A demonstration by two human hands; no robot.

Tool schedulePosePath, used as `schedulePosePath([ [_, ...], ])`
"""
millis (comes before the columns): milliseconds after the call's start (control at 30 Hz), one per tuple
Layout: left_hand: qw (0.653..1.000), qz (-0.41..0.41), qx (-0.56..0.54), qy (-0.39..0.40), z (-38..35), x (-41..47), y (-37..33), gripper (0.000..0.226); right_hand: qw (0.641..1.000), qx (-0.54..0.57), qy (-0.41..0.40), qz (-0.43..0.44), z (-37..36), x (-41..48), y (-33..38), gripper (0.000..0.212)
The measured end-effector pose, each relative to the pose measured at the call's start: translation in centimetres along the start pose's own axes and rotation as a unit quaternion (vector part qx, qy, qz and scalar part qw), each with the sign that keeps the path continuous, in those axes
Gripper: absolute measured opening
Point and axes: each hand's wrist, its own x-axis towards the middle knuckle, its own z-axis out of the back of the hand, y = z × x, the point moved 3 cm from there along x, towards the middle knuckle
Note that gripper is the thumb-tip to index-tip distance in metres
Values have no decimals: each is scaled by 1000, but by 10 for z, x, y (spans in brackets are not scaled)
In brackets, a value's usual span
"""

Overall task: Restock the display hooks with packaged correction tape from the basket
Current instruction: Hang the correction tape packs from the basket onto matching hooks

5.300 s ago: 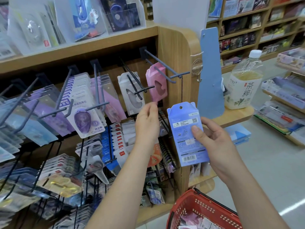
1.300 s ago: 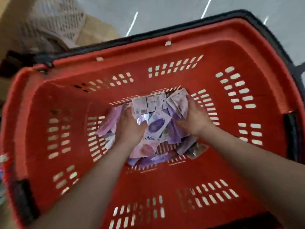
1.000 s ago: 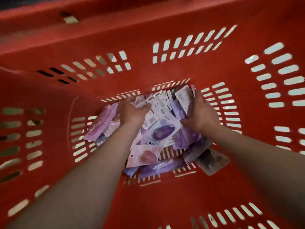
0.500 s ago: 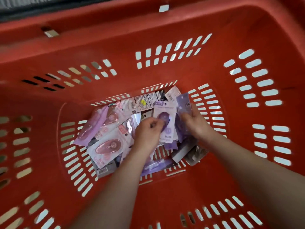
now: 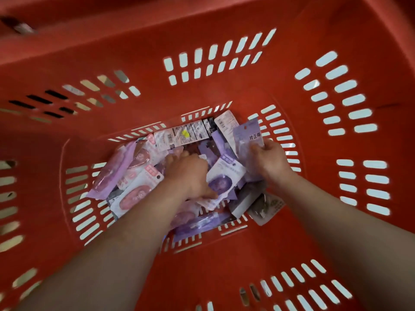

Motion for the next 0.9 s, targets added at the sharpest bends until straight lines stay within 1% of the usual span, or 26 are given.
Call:
schedulePosePath([
  [33,1000,-22,-15,-17,2,-8,1,48,1000,-7,0,7,2,-2,2,23],
  [67,996,-30,-72,-39,4,-16,5,43,1000,-10,0,13,4,-4,3,21],
  [100,982,-20,-175,-63,5,-25,10,36,1000,-7,-4,20,6,-5,3,21],
  [133,943,6,-322,-86,9,-33,16,29,1000,-1,-1,25,8,-7,4,21],
  [167,865,31,-490,-101,12,-41,20,24,999,6,1,32,9,-10,6,22],
  [200,756,47,-645,-103,13,-47,21,21,999,22,10,36,9,-16,11,22],
  [233,654,49,-751,-84,13,-52,17,21,997,58,27,36,8,-20,15,20],
  [267,592,44,-802,-64,12,-55,11,23,993,102,56,25,6,-24,17,19],
  [300,563,42,-824,-47,12,-58,4,27,986,147,80,10,2,-29,21,16],
  [333,547,41,-836,-33,11,-59,-3,31,979,170,110,1,-1,-35,24,11],
  [367,535,40,-844,-21,13,-61,-11,36,975,173,141,1,-2,-43,29,13],
  [400,530,38,-847,-6,14,-63,-20,41,974,144,173,12,-6,-47,29,31],
  [433,540,36,-841,14,15,-64,-27,47,974,118,191,28,-9,-49,28,53],
  [467,562,35,-826,36,16,-67,-33,51,975,99,195,42,-12,-51,26,65],
  [533,626,47,-775,73,16,-72,-35,55,977,109,177,41,-15,-53,19,69],
  [567,673,66,-733,70,13,-72,-26,55,978,122,167,28,-16,-53,15,69],
  [600,751,98,-652,34,8,-71,-9,55,979,124,163,17,-16,-54,14,69],
  [633,846,141,-514,-20,2,-68,16,58,978,122,168,14,-17,-55,14,70],
  [667,915,176,-358,-62,-4,-68,39,65,977,114,181,15,-18,-56,15,72],
  [700,949,187,-240,-83,-12,-70,56,70,975,109,192,14,-20,-57,16,77],
  [733,964,185,-174,-83,-21,-71,67,75,973,102,207,12,-23,-57,16,84],
  [800,980,160,-93,-74,-39,-72,71,85,968,94,234,5,-29,-61,22,95],
  [867,985,158,-17,-74,-50,-69,66,84,964,107,245,5,-34,-63,24,95],
  [900,982,171,-9,-74,-51,-68,65,80,963,113,244,3,-34,-64,26,93],
])
